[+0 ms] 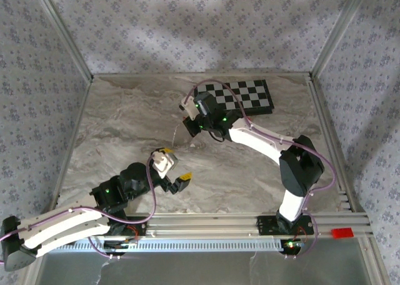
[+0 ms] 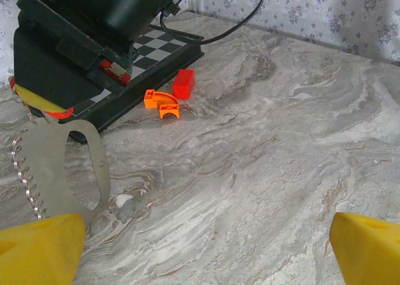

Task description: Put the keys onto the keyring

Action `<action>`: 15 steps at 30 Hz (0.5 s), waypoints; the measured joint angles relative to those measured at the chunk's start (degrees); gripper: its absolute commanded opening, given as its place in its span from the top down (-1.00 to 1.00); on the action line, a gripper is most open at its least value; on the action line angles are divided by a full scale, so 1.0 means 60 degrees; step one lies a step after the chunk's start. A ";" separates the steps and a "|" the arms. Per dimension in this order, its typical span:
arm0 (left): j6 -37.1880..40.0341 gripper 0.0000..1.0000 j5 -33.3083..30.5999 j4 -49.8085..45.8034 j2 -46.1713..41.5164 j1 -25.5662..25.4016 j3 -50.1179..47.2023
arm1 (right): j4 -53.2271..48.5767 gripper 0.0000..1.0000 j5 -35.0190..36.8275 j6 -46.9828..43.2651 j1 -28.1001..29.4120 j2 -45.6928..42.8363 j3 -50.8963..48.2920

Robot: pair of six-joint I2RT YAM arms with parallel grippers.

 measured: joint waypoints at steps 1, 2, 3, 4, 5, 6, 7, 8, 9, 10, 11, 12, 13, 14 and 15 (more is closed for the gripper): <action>0.0004 -0.99 -0.0004 -0.0007 0.0000 0.0000 0.0000 | 0.0062 1.00 -0.0004 0.0000 0.0000 -0.0004 -0.0073; 0.0007 -0.99 -0.0007 -0.0015 0.0000 0.0000 0.0000 | 0.0084 1.00 -0.0004 0.0000 0.0000 -0.0015 -0.0153; 0.0033 -0.99 -0.0025 -0.0022 0.0000 0.0000 0.0000 | 0.0135 1.00 -0.0004 0.0000 0.0000 -0.0033 -0.0299; 0.0047 -0.99 -0.0029 -0.0022 0.0000 0.0000 0.0000 | 0.0138 1.00 -0.0004 0.0000 0.0000 -0.0058 -0.0444; 0.0066 -0.99 -0.0033 -0.0018 0.0000 0.0000 0.0000 | 0.0142 1.00 -0.0004 0.0000 -0.0004 -0.0098 -0.0605; 0.0069 -0.99 -0.0029 -0.0022 0.0000 0.0000 0.0000 | 0.0138 1.00 -0.0004 0.0000 -0.0011 -0.0149 -0.0790; 0.0073 -0.99 -0.0029 -0.0018 0.0000 0.0000 0.0000 | 0.0138 1.00 -0.0004 0.0000 -0.0018 -0.0219 -0.0965; 0.0073 -0.99 -0.0033 -0.0018 0.0004 0.0000 0.0000 | 0.0127 1.00 -0.0004 0.0004 -0.0018 -0.0277 -0.1093; 0.0073 -0.99 -0.0029 -0.0018 0.0004 0.0000 0.0000 | 0.0131 1.00 -0.0004 0.0004 -0.0022 -0.0361 -0.1235; 0.0073 -0.99 -0.0029 -0.0018 0.0004 0.0000 0.0000 | 0.0135 1.00 -0.0004 0.0011 -0.0025 -0.0455 -0.1362; 0.0073 -0.99 -0.0029 -0.0018 0.0004 0.0000 0.0000 | 0.0135 1.00 -0.0004 0.0029 -0.0025 -0.0546 -0.1450; 0.0073 -0.99 -0.0029 -0.0018 0.0004 0.0000 0.0000 | 0.0127 1.00 -0.0004 0.0036 -0.0025 -0.0641 -0.1530; 0.0073 -0.99 -0.0029 -0.0018 0.0004 0.0000 0.0000 | 0.0149 1.00 -0.0007 0.0040 -0.0025 -0.0747 -0.1614; 0.0073 -0.99 -0.0029 -0.0018 0.0004 0.0000 0.0000 | 0.0182 1.00 -0.0040 0.0040 -0.0025 -0.0838 -0.1698; 0.0073 -0.99 -0.0029 -0.0018 0.0004 0.0000 0.0000 | 0.0182 1.00 -0.0062 0.0044 -0.0025 -0.0943 -0.1800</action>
